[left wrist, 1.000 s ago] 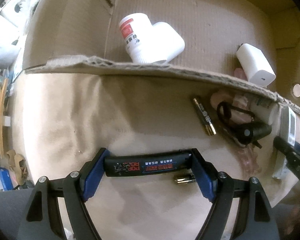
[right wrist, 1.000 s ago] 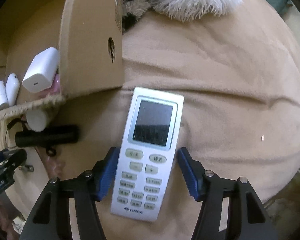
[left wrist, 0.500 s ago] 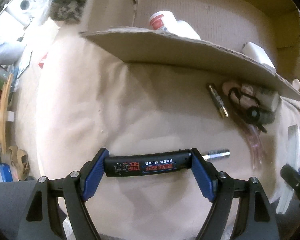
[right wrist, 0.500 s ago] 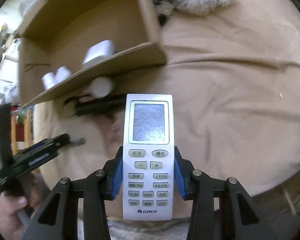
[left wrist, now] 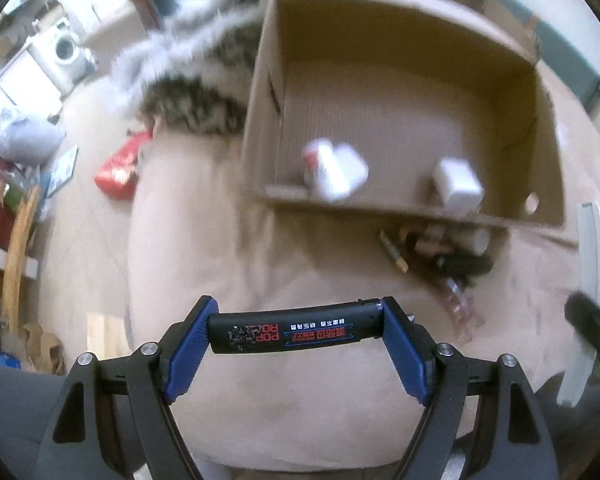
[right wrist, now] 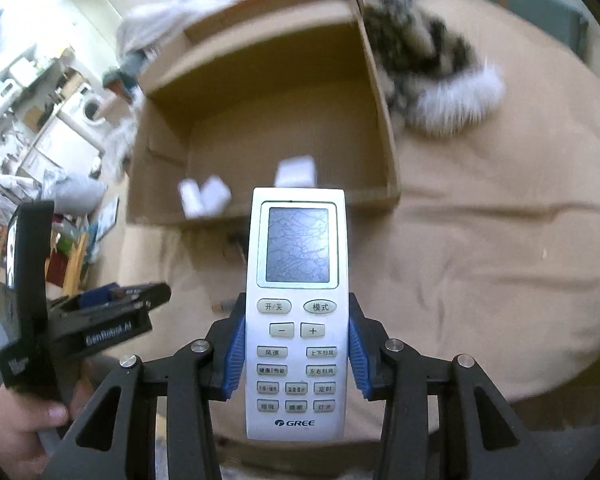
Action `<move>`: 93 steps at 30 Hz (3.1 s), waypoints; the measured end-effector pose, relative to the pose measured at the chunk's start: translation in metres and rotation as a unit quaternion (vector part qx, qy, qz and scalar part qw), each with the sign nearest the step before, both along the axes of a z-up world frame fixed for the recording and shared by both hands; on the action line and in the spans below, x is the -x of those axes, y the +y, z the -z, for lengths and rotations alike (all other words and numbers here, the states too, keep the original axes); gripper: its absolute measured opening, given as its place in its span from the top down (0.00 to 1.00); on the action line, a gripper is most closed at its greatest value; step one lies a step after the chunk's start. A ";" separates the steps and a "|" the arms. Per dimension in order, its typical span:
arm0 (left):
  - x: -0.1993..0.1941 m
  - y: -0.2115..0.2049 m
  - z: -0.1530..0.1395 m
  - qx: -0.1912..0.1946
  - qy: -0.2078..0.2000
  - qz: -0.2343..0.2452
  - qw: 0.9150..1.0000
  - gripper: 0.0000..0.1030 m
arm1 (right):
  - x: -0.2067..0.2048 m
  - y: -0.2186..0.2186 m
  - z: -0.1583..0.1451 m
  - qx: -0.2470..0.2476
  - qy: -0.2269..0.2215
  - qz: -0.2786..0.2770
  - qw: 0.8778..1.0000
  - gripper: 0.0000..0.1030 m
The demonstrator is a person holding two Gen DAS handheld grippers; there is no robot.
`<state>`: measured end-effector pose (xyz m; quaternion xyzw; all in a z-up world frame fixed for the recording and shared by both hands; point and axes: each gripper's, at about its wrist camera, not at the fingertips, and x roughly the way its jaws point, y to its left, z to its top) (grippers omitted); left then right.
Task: Organize rigid objects
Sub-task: 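Lower the remote and flashlight into the box and open both grippers, then withdraw both grippers from the box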
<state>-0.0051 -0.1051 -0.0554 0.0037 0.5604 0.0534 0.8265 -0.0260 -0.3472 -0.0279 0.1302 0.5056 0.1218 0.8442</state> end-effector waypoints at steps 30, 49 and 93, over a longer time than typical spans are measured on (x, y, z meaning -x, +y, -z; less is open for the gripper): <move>-0.145 -0.034 -0.018 0.038 -0.053 0.057 0.996 0.23 | -0.169 0.016 0.019 0.011 -0.021 -0.017 1.000 0.56; -0.163 -0.025 0.015 0.080 -0.010 0.042 0.996 0.23 | -0.188 0.033 0.071 0.046 0.047 -0.019 0.998 0.56; -0.127 -0.032 -0.029 0.078 -0.058 0.052 0.994 0.03 | -0.175 0.003 0.033 -0.001 0.009 0.045 0.999 0.09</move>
